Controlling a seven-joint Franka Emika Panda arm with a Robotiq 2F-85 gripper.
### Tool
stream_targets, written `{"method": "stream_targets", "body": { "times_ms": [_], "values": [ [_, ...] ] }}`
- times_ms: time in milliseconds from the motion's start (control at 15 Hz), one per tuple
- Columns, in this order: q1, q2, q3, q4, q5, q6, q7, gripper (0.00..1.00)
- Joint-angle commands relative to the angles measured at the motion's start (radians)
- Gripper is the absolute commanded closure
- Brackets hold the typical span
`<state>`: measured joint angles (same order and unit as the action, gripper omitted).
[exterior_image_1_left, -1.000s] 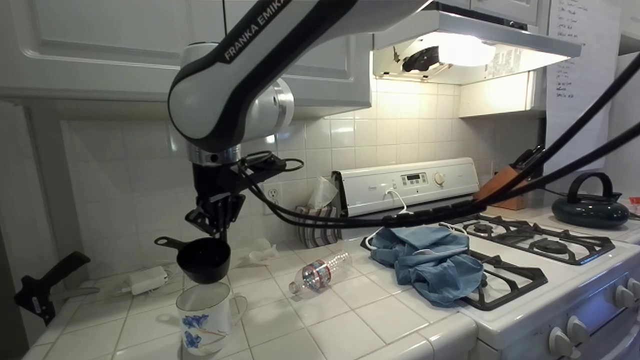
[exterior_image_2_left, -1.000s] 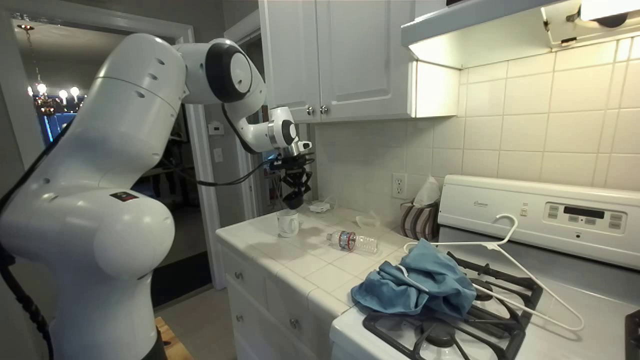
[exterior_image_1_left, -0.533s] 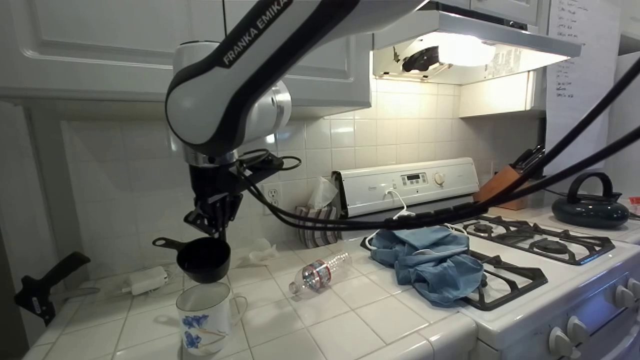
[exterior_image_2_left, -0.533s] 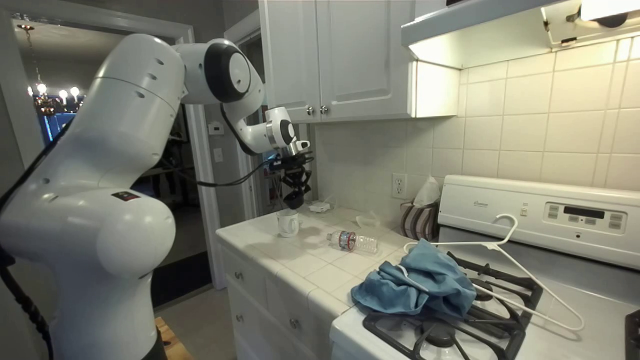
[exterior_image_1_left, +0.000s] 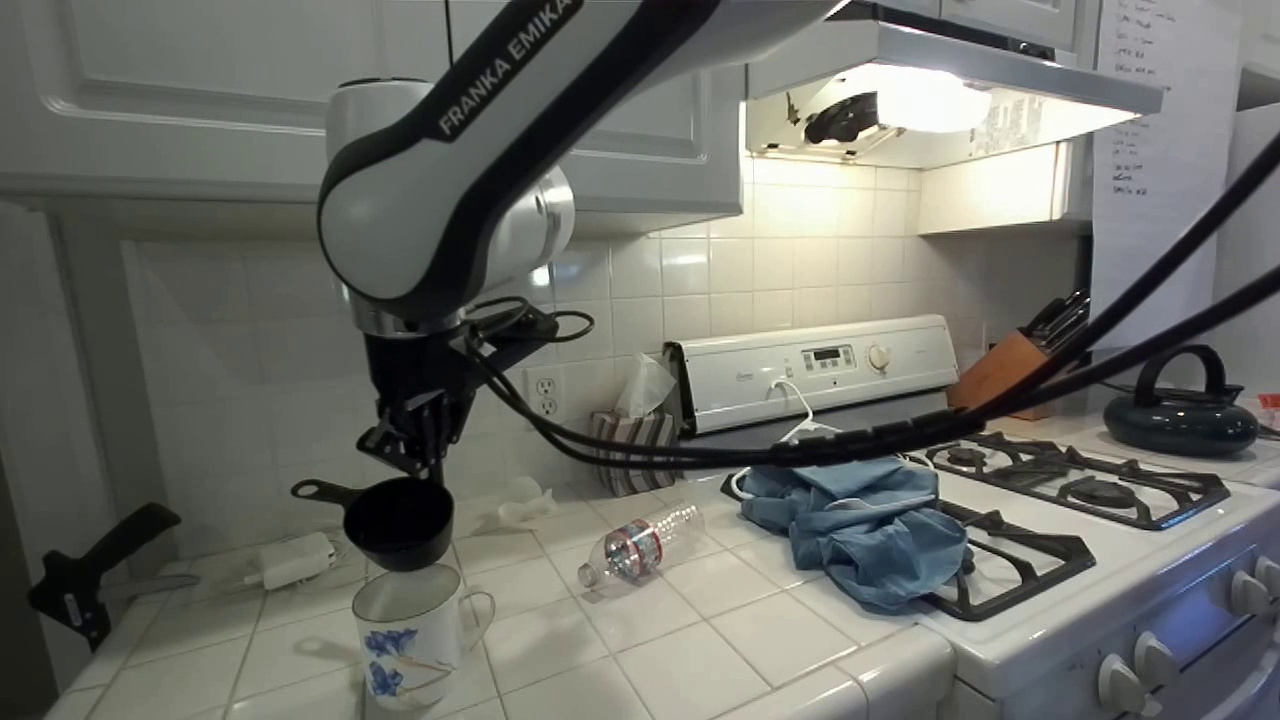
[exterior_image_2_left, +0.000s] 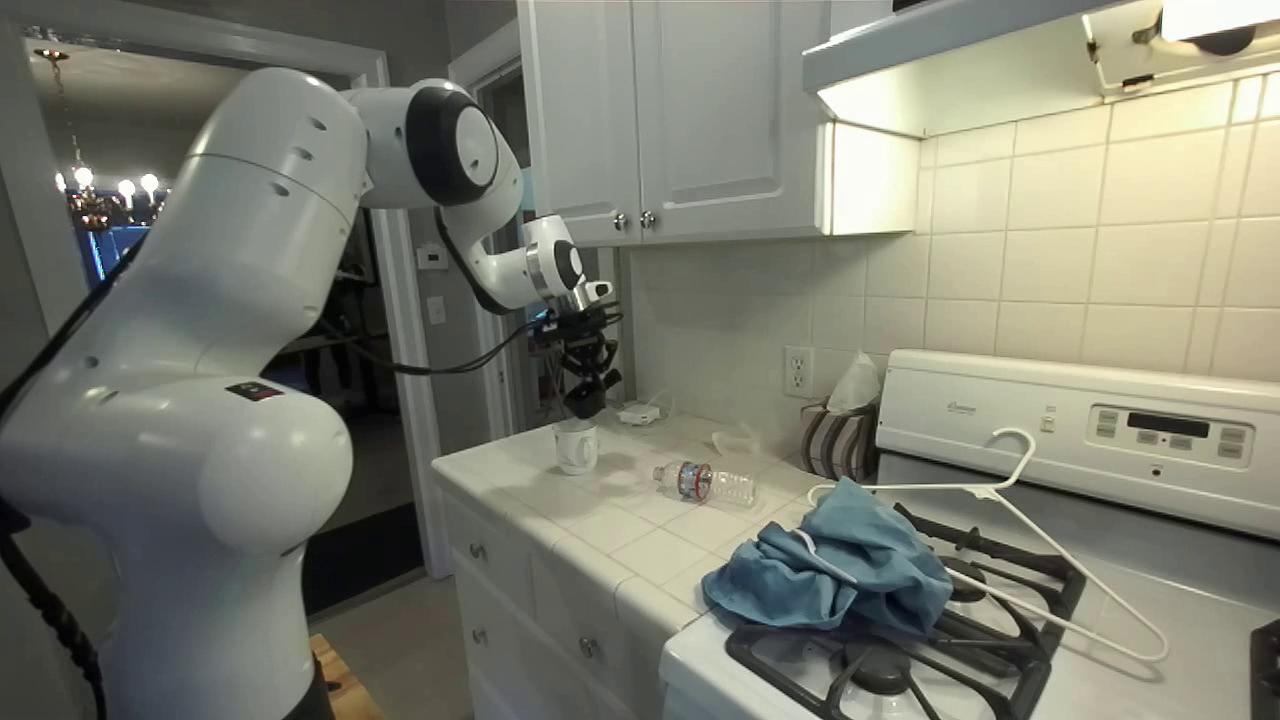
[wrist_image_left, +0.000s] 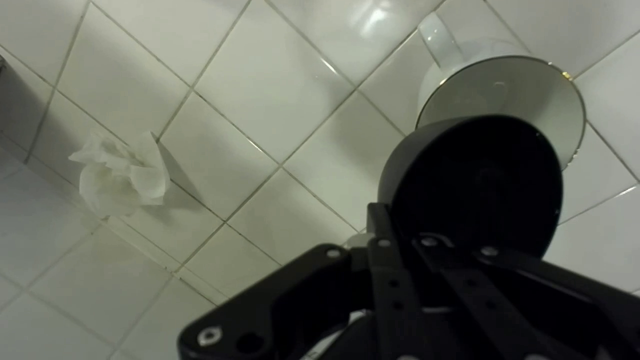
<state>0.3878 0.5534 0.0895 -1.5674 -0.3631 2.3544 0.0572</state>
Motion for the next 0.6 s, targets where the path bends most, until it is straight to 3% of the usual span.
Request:
{"method": "stream_targets", "body": {
  "times_ms": [0, 533],
  "values": [
    [-0.002, 0.002, 0.004, 0.005, -0.002, -0.004, 0.001, 0.98],
    [0.005, -0.001, -0.004, 0.004, -0.016, -0.011, 0.01, 0.99]
  ]
}}
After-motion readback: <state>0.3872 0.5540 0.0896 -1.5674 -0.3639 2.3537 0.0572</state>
